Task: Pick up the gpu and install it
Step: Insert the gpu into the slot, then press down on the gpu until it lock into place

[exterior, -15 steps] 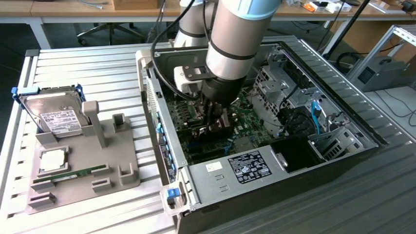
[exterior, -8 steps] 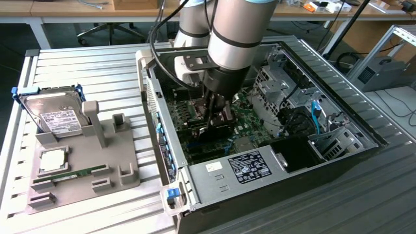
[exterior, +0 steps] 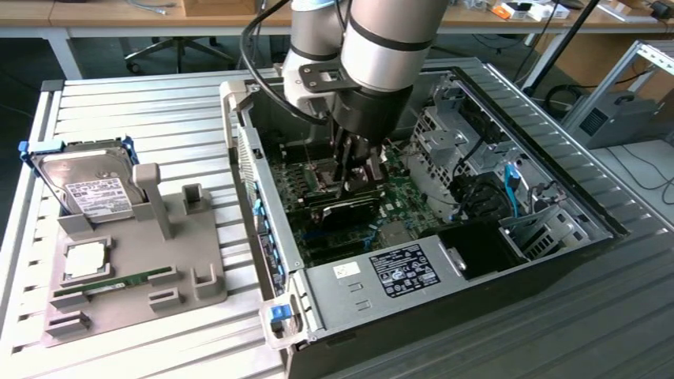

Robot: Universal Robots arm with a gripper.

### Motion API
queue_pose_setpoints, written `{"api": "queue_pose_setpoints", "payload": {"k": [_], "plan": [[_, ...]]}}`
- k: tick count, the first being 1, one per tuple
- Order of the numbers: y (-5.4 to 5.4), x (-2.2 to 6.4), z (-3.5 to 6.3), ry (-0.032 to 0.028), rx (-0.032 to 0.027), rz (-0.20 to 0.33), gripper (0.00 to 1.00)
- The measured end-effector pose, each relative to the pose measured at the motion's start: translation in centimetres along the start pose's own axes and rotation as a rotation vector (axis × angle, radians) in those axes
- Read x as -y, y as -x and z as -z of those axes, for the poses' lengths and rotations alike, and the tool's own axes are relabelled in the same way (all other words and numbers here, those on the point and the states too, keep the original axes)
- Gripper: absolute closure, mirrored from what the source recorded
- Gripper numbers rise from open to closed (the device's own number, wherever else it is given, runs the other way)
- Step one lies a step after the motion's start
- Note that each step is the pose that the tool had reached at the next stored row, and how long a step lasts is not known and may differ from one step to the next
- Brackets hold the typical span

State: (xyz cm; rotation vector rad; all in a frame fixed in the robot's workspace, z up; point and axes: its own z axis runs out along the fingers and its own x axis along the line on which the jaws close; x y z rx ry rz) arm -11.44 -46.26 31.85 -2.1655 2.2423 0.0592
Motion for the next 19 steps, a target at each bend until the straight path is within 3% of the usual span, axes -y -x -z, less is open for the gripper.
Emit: {"api": "queue_pose_setpoints", "payload": {"k": [14, 19], "plan": [[0.0, 0.0, 0.01, 0.0, -0.0001, 0.0, 0.67], [0.0, 0.0, 0.01, 0.0, -0.0001, 0.0, 0.89]]}}
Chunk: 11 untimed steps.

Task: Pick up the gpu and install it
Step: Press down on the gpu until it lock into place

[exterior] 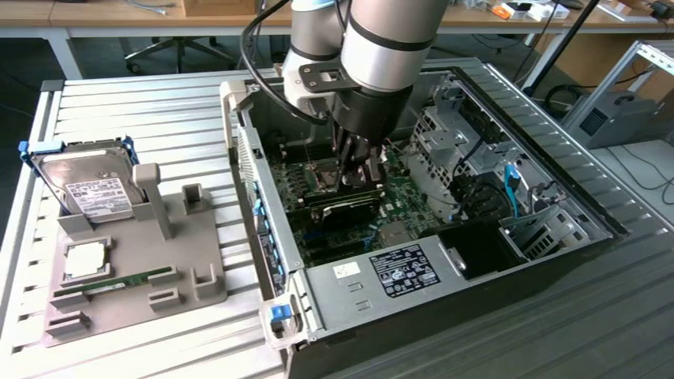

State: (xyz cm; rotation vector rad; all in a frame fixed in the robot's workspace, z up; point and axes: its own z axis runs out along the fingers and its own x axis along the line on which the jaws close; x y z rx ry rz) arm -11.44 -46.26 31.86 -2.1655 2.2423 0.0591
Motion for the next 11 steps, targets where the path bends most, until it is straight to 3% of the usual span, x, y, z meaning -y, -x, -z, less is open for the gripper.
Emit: {"api": "queue_pose_setpoints", "payload": {"k": [4, 11], "plan": [[0.0, 0.0, -0.07, -0.0001, 0.0001, 0.0, 0.89], [-0.1, -0.04, -1.39, 0.0, 0.0, 0.0, 0.89]]}}
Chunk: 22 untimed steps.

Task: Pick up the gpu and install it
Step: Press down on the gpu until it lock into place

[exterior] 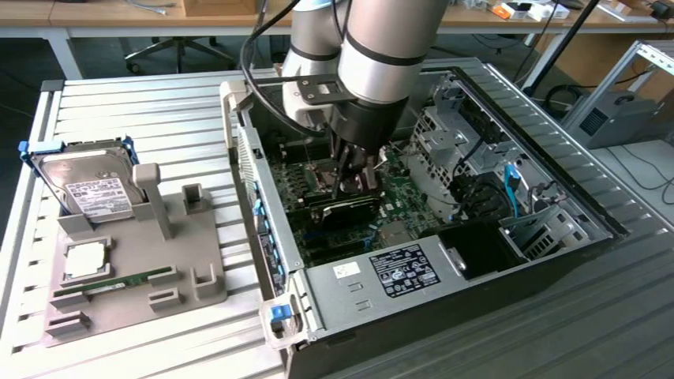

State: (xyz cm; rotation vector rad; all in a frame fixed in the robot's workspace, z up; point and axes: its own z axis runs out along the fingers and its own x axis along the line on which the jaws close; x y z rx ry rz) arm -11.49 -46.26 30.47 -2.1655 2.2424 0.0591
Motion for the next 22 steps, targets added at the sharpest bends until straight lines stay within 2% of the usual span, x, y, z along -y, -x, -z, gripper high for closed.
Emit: {"api": "queue_pose_setpoints", "payload": {"k": [5, 9, 14, 22], "plan": [[0.0, -0.05, -0.94, -0.0001, 0.0, 0.0, 0.89], [0.0, -0.06, -0.97, 0.0, 0.0, 0.0, 0.89], [0.8, -0.09, -1.05, 0.0, -0.0001, 0.0, 0.89], [0.8, 0.23, -1.94, 0.0005, -0.0013, 0.0, 0.89]]}}
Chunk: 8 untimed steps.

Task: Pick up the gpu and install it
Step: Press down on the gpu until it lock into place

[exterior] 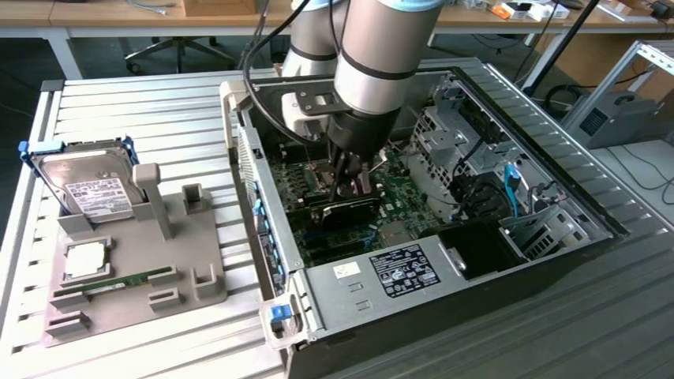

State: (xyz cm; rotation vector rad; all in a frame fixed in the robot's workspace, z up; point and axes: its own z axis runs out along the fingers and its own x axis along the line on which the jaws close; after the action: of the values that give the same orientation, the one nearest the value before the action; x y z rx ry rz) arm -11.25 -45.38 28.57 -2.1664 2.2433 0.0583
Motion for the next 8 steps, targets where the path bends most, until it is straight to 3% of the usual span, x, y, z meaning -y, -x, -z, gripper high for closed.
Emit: {"api": "queue_pose_setpoints", "payload": {"k": [8], "plan": [[-0.03, 0.01, -0.72, 0.0001, -0.0002, 0.0, 0.89]]}}
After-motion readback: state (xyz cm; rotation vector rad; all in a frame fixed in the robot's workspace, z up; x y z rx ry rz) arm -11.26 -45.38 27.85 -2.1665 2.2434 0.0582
